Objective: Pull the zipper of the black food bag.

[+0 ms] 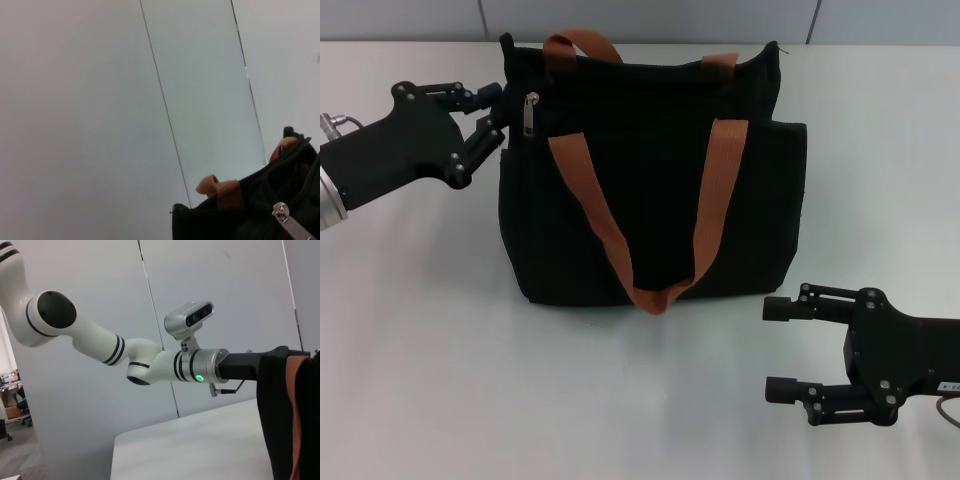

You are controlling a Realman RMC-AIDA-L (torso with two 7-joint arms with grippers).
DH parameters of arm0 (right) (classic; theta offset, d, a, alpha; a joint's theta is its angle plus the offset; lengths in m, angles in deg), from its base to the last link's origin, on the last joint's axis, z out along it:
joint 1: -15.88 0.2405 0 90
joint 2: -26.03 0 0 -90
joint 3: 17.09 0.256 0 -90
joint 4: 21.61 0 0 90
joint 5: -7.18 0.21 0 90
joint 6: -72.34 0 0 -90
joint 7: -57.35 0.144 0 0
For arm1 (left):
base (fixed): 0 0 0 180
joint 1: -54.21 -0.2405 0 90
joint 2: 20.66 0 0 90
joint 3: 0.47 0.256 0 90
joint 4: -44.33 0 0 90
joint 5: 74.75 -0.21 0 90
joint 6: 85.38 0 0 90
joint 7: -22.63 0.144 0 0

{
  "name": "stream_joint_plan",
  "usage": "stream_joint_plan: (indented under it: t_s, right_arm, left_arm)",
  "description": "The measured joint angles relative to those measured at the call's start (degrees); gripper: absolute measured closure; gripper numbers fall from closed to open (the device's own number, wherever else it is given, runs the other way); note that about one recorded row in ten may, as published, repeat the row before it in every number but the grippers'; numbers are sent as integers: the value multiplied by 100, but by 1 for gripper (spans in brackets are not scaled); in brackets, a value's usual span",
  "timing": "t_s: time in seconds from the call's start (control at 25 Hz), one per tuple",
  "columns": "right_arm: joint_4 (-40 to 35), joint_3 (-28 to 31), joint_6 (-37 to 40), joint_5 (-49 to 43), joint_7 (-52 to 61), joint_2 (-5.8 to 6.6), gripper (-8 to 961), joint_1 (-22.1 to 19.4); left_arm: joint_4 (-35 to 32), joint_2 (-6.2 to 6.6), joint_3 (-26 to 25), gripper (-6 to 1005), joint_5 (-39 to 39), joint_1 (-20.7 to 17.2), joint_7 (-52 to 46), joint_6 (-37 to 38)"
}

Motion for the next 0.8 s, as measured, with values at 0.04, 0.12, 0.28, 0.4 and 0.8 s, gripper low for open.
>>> stream_joint_plan:
  t_s: [0.04,0.12,0.28,0.4,0.8]
  right_arm:
    - [0,2,0,4,1,0,184,0]
    - [0,3,1,8,5,0,184,0]
    - [1,12,16,16,12,0,185,0]
    - [3,14,74,34,17,1,185,0]
    - [-49,42,1229,1319,1737,-16,187,329]
  left_arm:
    - [1,-8,0,690,-3,0,14,-17]
    - [-5,-33,0,747,-16,0,37,-41]
    - [-21,-54,-4,860,0,-11,62,-37]
    - [-23,-54,-28,919,14,-55,89,57]
    - [-29,-112,-46,979,306,-265,210,375]
